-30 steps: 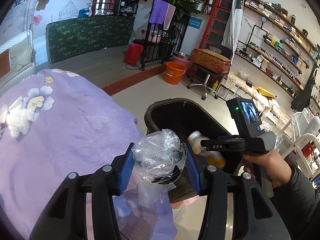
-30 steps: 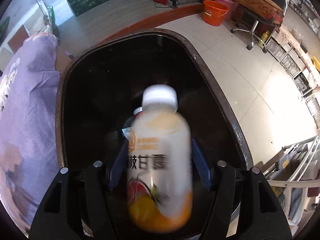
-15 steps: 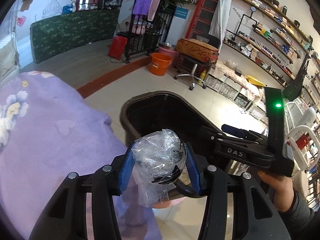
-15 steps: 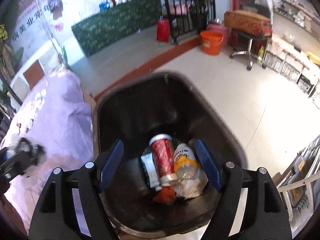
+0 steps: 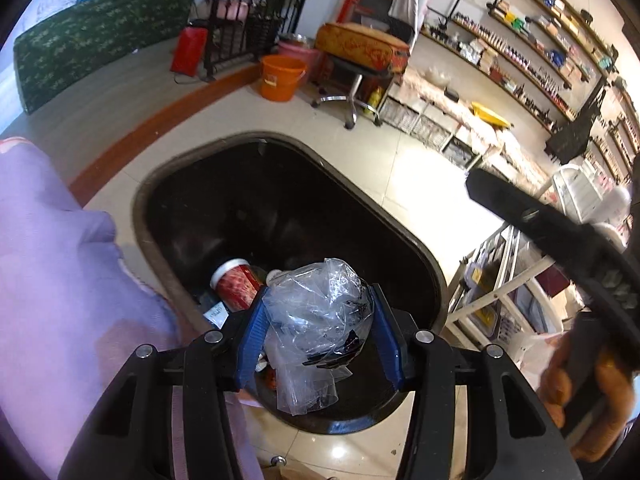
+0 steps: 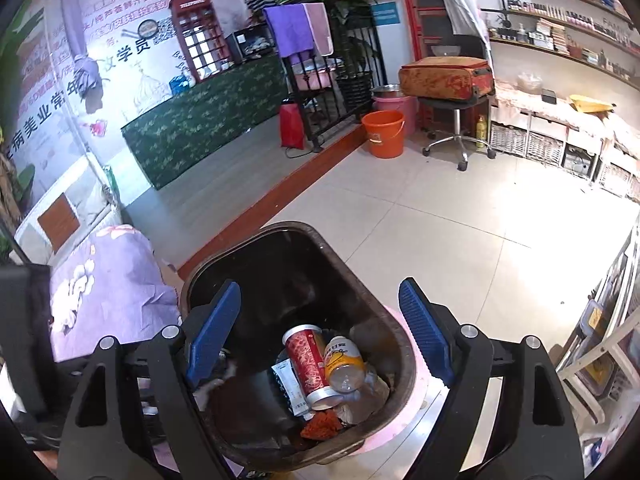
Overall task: Collect trash
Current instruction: 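Release the clear plastic bag into the black bin with the left tool, then move both tools back over the table toward the white tissues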
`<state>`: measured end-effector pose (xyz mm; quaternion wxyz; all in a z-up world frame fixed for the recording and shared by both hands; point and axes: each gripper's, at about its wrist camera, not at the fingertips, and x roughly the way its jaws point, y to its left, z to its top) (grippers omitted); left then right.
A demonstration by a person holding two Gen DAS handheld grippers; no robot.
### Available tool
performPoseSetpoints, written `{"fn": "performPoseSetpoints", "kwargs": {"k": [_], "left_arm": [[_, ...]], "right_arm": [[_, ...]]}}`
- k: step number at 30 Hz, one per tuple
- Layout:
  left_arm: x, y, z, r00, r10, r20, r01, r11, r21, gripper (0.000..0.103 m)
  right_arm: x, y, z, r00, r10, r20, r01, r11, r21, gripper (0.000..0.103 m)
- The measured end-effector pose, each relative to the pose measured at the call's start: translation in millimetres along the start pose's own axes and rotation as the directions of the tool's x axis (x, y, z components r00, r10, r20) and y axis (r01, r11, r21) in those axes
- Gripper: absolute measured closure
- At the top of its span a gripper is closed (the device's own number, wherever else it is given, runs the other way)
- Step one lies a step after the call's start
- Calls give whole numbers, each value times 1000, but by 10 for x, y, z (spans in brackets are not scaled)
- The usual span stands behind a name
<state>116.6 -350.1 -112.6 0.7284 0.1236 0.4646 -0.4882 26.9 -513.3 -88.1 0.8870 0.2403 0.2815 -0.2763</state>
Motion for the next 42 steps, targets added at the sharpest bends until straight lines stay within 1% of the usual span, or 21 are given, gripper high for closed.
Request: {"fn": "performPoseSetpoints", "kwargs": {"k": [3, 5, 6, 7, 9, 11, 14, 16, 18, 20, 21, 22, 25, 29, 31, 33, 35, 37, 39, 40, 42], "left_arm": [[61, -32, -6, 1000, 4, -13, -3, 1000, 14, 53], [69, -80, -21, 1000, 1, -17, 0, 999, 44, 46], [61, -115, -40, 1000, 11, -16, -11, 998, 61, 33], [57, -133, -38, 1000, 18, -8, -17, 997, 69, 25], [16, -157, -51, 1000, 7, 13, -8, 996, 86, 21], [-12, -186, -62, 1000, 11, 14, -13, 995, 100, 18], [-63, -158, -71, 1000, 11, 28, -13, 996, 93, 16], [-138, -124, -86, 999, 15, 45, -19, 997, 78, 11], [-213, -101, -106, 997, 28, 72, -33, 997, 65, 10], [-372, -75, -137, 992, 36, 123, -43, 997, 58, 10], [-438, -75, -152, 988, 39, 148, -48, 997, 59, 8], [-551, -71, -184, 981, 55, 187, -67, 996, 60, 6], [-804, -3, -276, 958, 96, 271, -114, 992, 54, 6], [-1074, 208, -443, 925, 191, 330, -203, 979, 3, 6], [-1166, 313, -512, 916, 230, 329, -237, 971, -19, 6], [-1264, 452, -596, 911, 259, 321, -258, 965, -45, 6], [-1387, 619, -694, 901, 297, 317, -284, 955, -89, 6], [-1495, 808, -781, 891, 332, 308, -302, 943, -142, 6], [-1605, 985, -867, 879, 374, 296, -330, 925, -190, 6], [-1666, 1084, -914, 867, 405, 289, -353, 910, -217, 6], [-1789, 1265, -991, 852, 444, 278, -380, 889, -256, 6]], "right_arm": [[-16, -48, 2, 1000, -9, 6, 9, 1000, 5, 22], [-22, -84, -5, 1000, -14, 9, 14, 1000, 11, 22], [-25, -93, -2, 1000, -15, 9, 15, 1000, 13, 22], [-26, -100, 2, 1000, -19, 11, 19, 1000, 15, 22], [-48, -127, 7, 1000, -23, 16, 23, 1000, 19, 18], [-54, -141, 28, 999, -31, 21, 30, 999, 19, 18], [-74, -152, 58, 999, -38, 30, 37, 999, 18, 17], [-102, -161, 68, 998, -50, 42, 49, 999, 16, 16], [-137, -156, 85, 996, -62, 65, 62, 998, 8, 11], [-174, -122, 89, 993, -70, 91, 71, 997, -7, 8], [-194, -89, 88, 991, -74, 108, 77, 997, -20, 6], [-206, -60, 90, 990, -77, 120, 81, 996, -33, 6], [-205, 25, 98, 989, -71, 127, 79, 995, -60, 6], [-163, 269, 69, 992, -18, 121, 33, 992, -121, 6], [-111, 445, 39, 994, 33, 100, -19, 990, -142, 6], [-41, 666, -10, 993, 96, 67, -84, 982, -169, 6], [12, 867, -59, 990, 138, 42, -127, 972, -196, 6], [74, 1135, -124, 981, 193, 6, -187, 955, -231, 6], [137, 1438, -209, 966, 253, -45, -255, 928, -272, 6], [163, 1584, -253, 958, 279, -69, -287, 913, -290, 6], [201, 1826, -341, 942, 317, -109, -335, 885, -323, 6]]}}
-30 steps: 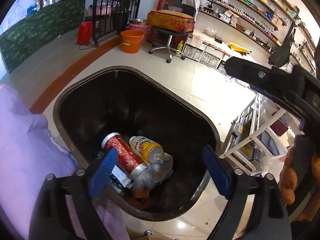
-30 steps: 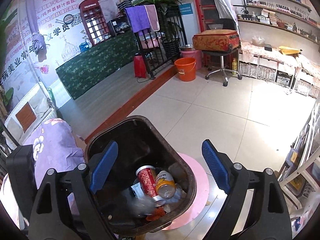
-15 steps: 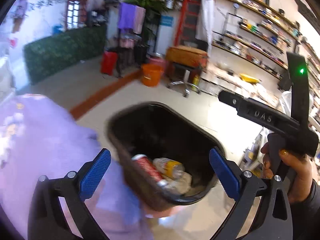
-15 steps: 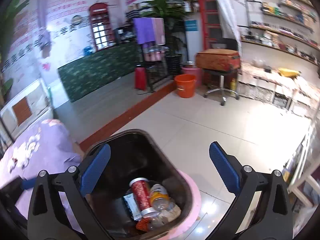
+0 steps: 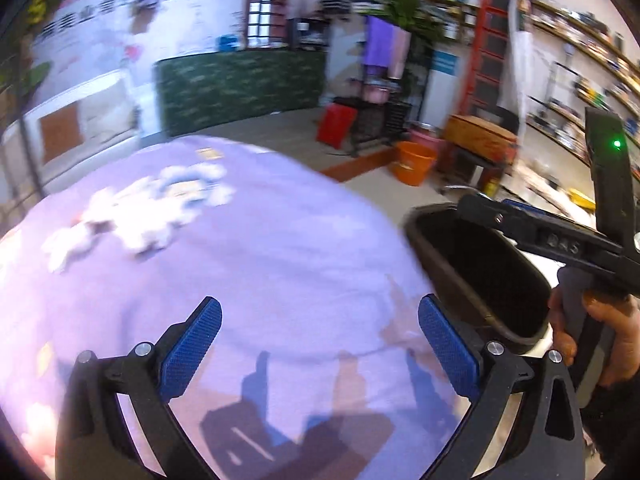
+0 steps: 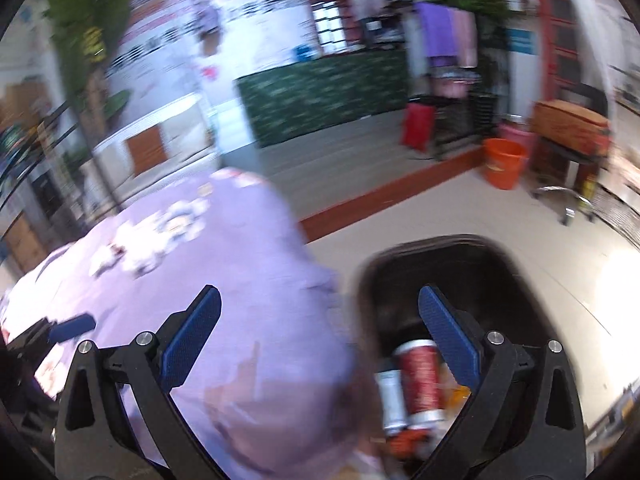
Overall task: Collect trash
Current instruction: 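Move both tools back over the table toward the white tissues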
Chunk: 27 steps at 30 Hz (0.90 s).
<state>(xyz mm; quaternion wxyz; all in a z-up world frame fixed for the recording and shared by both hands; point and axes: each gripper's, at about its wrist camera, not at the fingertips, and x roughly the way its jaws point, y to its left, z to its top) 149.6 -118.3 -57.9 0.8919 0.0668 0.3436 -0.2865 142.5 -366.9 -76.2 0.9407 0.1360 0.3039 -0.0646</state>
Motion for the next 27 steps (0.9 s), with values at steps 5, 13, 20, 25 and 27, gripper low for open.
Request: {"fn": "performPoseSetpoints", "kwargs": {"k": [5, 13, 20, 25, 27], "left_arm": [[-118, 484, -99, 995, 99, -12, -100, 994, -55, 6], [-181, 1146, -235, 965, 255, -58, -259, 963, -71, 6], [3, 1813, -120, 923, 370, -102, -376, 926, -46, 6], [214, 2234, 166, 919, 383, -87, -390, 918, -78, 6], [350, 2371, 261, 924, 370, -96, -379, 920, -96, 6]], "right_arm": [[306, 649, -29, 990, 115, -79, -124, 986, -110, 6], [620, 1377, -51, 963, 198, -180, -240, 938, -252, 6], [1016, 1861, 45, 926, 255, -279, -332, 900, -282, 6], [1303, 2105, 130, 902, 277, -332, -370, 891, -261, 6], [1397, 2138, 159, 894, 282, -349, -376, 895, -238, 6]]}}
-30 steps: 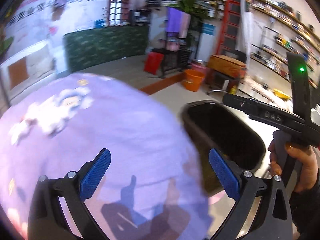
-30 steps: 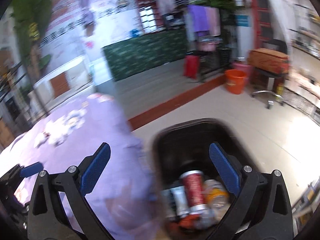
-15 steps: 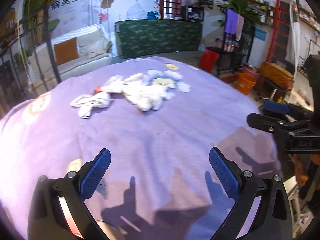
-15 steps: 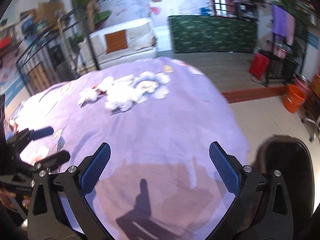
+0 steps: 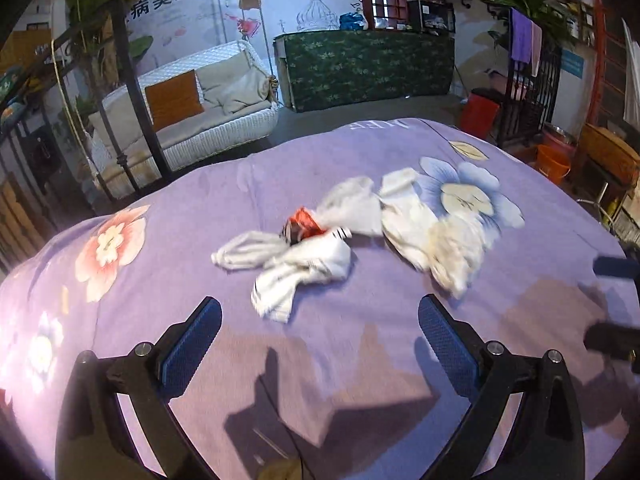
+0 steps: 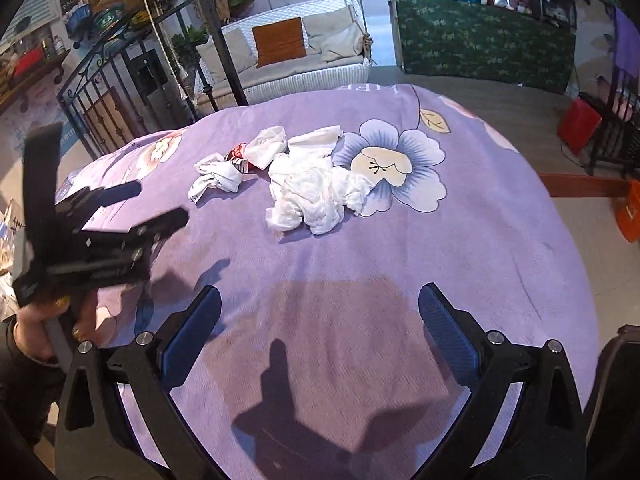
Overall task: Collect trash
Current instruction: 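Move both tools back over the table toward the white tissues, then grasp the striped white paper with the left tool while the right tool grasps a white tissue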
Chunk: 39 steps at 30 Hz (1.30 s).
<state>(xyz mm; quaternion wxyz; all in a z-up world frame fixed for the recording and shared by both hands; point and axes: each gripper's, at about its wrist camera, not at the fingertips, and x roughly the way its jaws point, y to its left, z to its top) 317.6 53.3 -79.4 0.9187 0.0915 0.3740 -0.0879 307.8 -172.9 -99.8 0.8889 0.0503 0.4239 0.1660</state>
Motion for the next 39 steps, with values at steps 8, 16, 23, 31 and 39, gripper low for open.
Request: {"fn": "performPoseSetpoints", "kwargs": {"k": [8, 16, 23, 31, 39], "left_arm": [[564, 115, 142, 993, -26, -117, 19, 998, -62, 39], [325, 125, 30, 996, -28, -90, 20, 996, -89, 66], [-41, 134, -83, 997, -65, -46, 57, 986, -158, 67], [-271, 131, -190, 993, -113, -44, 100, 967, -234, 67], [-342, 101, -278, 994, -101, -48, 88, 971, -221, 67]], "right_arm": [[129, -75, 52, 999, -10, -35, 10, 1000, 23, 6], [206, -142, 60, 998, -13, -53, 14, 999, 33, 6], [288, 1, 174, 998, -1, -56, 0, 1000, -14, 6], [643, 232, 505, 997, -9, -80, 1, 995, -95, 7], [1091, 199, 648, 989, -16, -150, -1, 994, -109, 53]]}}
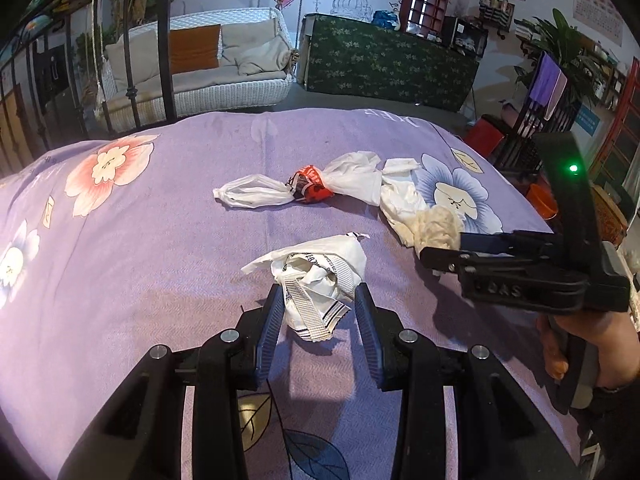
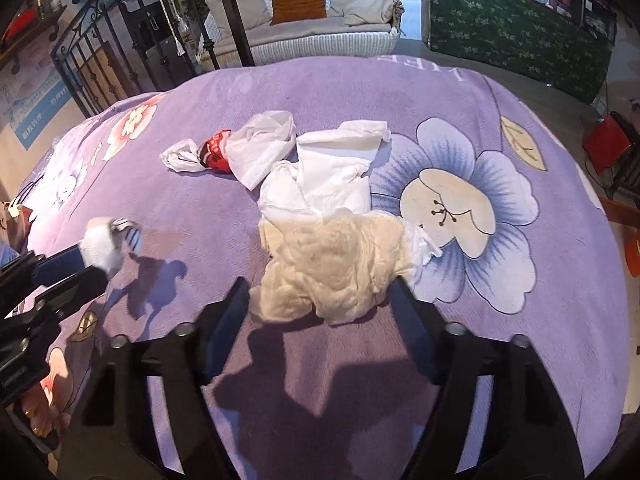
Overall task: Collect trash
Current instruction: 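Grasp the striped white paper with the left tool while the right tool grasps a white tissue, then carry the white tissue over the bin with the right tool while the left tool holds the paper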
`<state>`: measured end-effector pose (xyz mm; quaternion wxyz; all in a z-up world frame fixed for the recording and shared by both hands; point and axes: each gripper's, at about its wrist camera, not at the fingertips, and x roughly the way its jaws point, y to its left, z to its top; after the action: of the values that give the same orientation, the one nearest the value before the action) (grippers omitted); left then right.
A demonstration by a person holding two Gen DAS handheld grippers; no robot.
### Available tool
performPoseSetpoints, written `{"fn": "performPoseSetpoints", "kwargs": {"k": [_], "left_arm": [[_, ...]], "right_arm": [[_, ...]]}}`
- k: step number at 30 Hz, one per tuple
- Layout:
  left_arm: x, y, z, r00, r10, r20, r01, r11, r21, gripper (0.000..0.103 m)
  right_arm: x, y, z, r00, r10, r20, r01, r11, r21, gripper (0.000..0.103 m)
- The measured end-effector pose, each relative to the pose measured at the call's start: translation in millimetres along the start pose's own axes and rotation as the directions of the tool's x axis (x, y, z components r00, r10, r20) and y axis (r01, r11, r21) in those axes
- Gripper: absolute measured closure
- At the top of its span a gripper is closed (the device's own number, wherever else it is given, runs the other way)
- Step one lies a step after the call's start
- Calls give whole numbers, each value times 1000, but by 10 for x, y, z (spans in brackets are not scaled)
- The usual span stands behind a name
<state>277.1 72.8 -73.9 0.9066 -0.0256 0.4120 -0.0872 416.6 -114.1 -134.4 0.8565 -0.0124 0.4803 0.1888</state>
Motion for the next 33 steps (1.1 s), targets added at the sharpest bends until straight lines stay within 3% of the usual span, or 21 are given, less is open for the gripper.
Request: {"fn": "performPoseSetpoints", "kwargs": {"k": [3, 5, 21, 33], "left_arm": [[-4, 5, -28, 1000, 4, 0, -4, 1000, 3, 67], [-18, -11, -45, 1000, -1, 0, 1, 1000, 5, 67], [-311, -280, -258, 998, -60, 27, 60, 998, -5, 67], [-521, -587, -485, 993, -112, 41, 112, 994, 5, 67]], "right_arm": [[29, -60, -33, 1000, 6, -5, -6, 1000, 24, 66], [-14, -73, -56, 1000, 8, 0, -8, 999, 31, 68], [-839, -34, -595, 994, 5, 108, -11, 998, 54, 69], [-1490, -3, -1176, 974, -27, 225, 11, 997, 72, 69]]}}
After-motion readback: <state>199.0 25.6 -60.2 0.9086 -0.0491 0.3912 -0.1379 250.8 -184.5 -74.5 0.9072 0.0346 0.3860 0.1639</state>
